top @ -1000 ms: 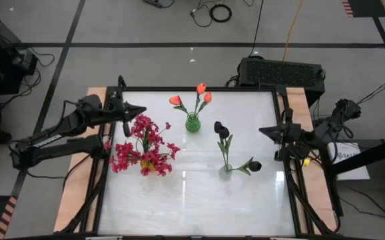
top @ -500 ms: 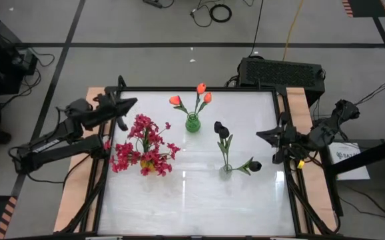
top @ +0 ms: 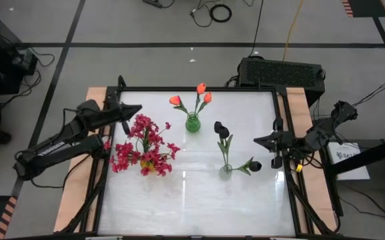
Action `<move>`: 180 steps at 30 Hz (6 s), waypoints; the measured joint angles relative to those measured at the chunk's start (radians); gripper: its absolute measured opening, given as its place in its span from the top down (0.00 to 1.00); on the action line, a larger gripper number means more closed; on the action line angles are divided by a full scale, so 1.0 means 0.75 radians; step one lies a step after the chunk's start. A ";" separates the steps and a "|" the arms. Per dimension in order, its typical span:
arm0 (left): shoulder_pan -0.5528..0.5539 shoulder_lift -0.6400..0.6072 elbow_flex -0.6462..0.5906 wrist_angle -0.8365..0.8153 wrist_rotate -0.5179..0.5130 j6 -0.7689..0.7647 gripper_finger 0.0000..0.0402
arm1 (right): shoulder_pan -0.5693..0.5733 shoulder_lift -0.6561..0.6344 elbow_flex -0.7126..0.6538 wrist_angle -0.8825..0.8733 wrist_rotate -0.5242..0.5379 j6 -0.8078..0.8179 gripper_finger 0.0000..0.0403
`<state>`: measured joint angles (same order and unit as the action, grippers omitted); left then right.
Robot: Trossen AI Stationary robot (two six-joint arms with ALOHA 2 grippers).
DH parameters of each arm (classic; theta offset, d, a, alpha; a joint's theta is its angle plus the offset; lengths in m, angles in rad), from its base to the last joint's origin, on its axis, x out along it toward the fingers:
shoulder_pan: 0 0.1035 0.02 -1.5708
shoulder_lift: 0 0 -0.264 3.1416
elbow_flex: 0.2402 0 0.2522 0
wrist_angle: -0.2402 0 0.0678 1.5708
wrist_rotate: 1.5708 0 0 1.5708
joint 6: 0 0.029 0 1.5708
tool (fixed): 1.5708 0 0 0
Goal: Sort flowers into vase by color
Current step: Return to Home Position
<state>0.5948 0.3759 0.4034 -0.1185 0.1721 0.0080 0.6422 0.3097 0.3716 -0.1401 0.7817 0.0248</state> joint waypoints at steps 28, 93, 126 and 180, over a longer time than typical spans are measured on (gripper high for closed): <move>-0.009 -0.397 -0.455 0.041 0.224 -0.136 1.00 | 0.000 -0.034 -0.262 0.327 -0.078 -0.101 1.00; -0.841 -0.425 -0.530 0.179 -0.184 0.113 1.00 | -0.140 -0.071 -0.476 0.468 -0.465 0.058 1.00; -0.840 -0.424 -0.531 0.181 -0.210 0.104 0.96 | -0.740 -0.378 -0.475 0.224 -1.096 -0.021 1.00; -0.840 -0.424 -0.532 0.182 -0.210 0.104 0.96 | -0.874 -0.377 -0.475 0.220 -0.974 -0.085 1.00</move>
<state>-0.0353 0.0582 0.0046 0.0177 0.0143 0.0860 -0.0135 0.0273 0.0151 0.0246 0.0509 -0.0387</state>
